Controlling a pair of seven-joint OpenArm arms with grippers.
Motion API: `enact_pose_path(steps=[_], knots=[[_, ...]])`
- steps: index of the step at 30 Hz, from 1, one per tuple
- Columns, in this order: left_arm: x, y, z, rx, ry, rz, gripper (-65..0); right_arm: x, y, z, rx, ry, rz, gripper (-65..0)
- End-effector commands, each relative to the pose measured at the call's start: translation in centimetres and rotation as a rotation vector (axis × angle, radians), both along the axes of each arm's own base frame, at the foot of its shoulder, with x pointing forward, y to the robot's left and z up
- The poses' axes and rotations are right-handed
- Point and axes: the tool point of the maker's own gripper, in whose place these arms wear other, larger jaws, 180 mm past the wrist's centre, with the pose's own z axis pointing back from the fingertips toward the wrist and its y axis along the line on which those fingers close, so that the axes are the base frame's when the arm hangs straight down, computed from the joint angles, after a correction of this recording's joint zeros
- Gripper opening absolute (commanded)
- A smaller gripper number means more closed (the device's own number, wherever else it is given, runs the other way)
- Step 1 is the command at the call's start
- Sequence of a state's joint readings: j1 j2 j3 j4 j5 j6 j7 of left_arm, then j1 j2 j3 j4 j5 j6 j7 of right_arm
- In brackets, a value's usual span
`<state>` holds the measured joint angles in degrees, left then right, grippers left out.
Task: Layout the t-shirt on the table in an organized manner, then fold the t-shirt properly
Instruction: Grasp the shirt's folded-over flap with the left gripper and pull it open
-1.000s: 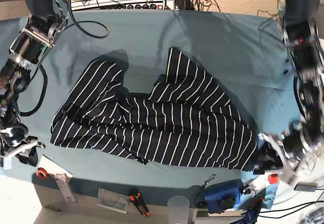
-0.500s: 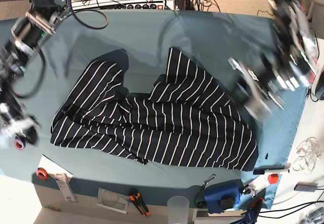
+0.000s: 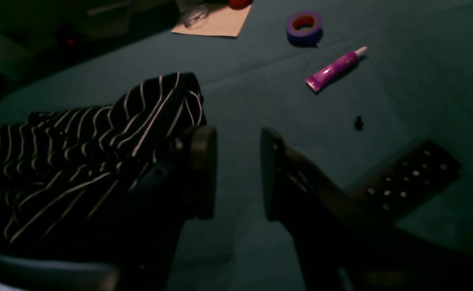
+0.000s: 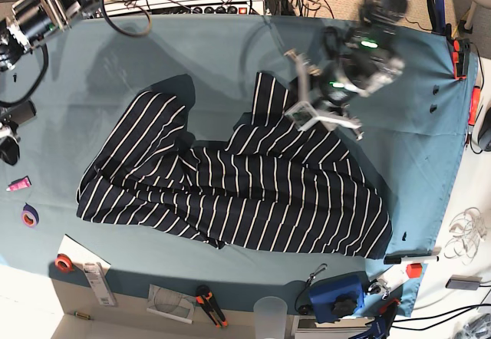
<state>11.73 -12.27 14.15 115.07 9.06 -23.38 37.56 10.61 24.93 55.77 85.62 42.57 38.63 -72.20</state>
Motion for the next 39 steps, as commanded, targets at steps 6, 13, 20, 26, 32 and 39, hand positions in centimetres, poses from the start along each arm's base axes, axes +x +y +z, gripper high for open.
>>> enact_pose_path(steps=[6, 13, 20, 26, 32, 39], knots=[[-0.3, -2.0, -0.4, 0.069, -0.059, -0.033, -43.7, 0.3, -0.5, 2.2, -0.049, -0.053, 0.015, -45.7], [3.2, -0.1, -1.9, 0.133, -0.087, 0.099, -43.7, 0.2, -0.4, 2.0, -0.045, -0.038, 0.017, -45.7], [3.5, -0.4, -4.6, 0.167, -0.001, 0.026, -43.7, 0.1, -0.3, 1.7, -0.043, -0.023, 0.02, -45.7], [2.6, 1.1, -7.0, 0.223, 0.09, 0.076, -50.9, 0.1, -0.3, 1.7, -0.042, -0.022, 0.02, -45.7], [4.2, 4.1, -4.9, 0.216, 0.05, 0.33, -65.0, -0.9, 0.3, 0.1, -0.017, 0.052, 0.045, -45.7], [4.9, 7.7, 1.6, 0.319, -0.099, 0.507, -65.0, -3.6, 1.7, -2.7, 0.04, 0.13, 0.106, -45.7]])
